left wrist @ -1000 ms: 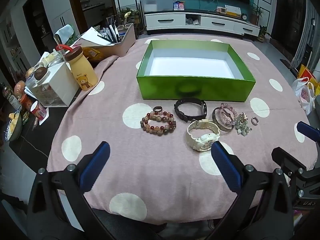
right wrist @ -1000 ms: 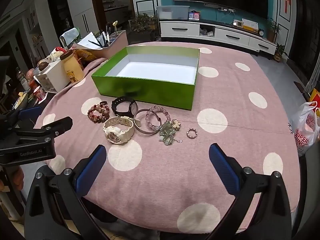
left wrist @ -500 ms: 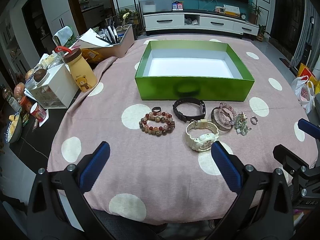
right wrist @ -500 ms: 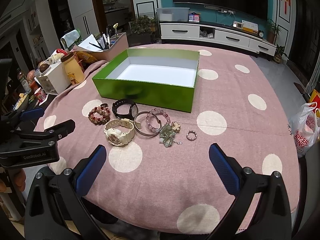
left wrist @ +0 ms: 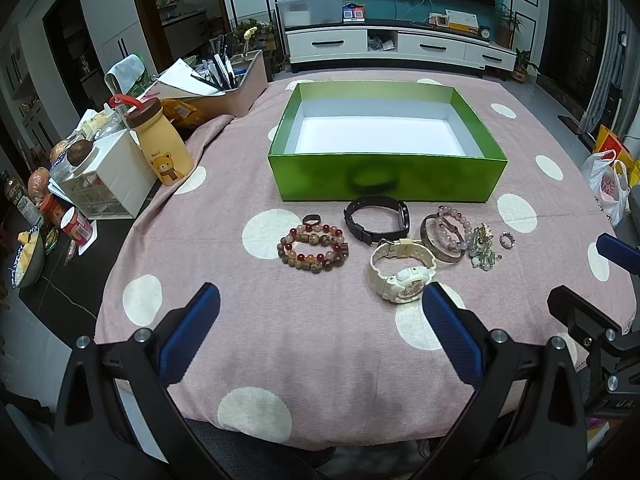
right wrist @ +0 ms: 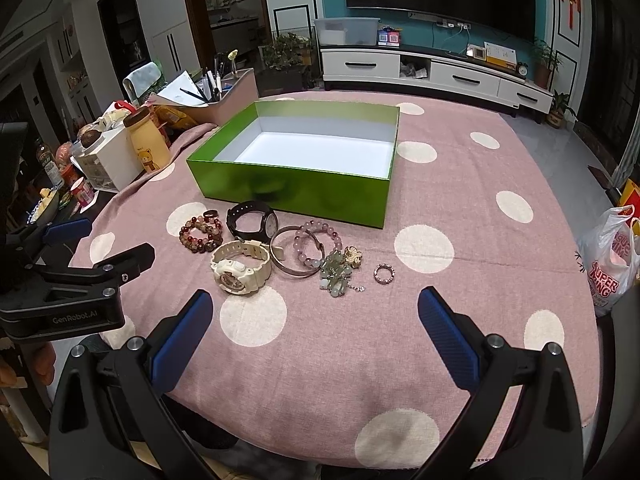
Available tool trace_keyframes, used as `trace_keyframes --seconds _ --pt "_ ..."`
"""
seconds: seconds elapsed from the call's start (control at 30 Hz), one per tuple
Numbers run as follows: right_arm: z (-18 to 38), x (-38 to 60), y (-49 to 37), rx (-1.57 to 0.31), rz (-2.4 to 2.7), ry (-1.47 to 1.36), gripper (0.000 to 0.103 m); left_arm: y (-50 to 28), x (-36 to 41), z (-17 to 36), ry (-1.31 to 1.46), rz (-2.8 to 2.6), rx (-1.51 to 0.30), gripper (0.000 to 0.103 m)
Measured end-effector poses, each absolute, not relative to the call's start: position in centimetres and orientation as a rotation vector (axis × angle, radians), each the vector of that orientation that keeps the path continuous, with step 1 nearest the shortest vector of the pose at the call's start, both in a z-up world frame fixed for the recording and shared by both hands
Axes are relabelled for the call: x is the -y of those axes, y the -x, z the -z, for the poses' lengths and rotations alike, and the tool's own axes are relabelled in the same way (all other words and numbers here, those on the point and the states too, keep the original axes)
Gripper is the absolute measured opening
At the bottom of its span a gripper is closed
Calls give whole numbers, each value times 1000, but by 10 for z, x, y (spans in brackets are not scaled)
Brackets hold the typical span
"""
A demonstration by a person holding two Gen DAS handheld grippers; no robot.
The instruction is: Organize jewelry
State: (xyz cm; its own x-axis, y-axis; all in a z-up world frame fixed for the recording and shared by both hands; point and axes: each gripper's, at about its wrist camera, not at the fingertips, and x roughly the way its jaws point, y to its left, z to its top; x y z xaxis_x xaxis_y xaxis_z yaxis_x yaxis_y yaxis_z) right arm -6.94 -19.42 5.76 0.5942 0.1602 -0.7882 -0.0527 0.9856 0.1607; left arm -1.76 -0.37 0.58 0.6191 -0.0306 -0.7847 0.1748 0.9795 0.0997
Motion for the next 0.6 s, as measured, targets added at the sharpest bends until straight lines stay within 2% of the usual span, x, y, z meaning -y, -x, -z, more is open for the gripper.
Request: trace_keyframes --seconds 0.6 --pt "-57 193 69 -925 -128 -127 102 19 5 -5 -173 125 -896 101"
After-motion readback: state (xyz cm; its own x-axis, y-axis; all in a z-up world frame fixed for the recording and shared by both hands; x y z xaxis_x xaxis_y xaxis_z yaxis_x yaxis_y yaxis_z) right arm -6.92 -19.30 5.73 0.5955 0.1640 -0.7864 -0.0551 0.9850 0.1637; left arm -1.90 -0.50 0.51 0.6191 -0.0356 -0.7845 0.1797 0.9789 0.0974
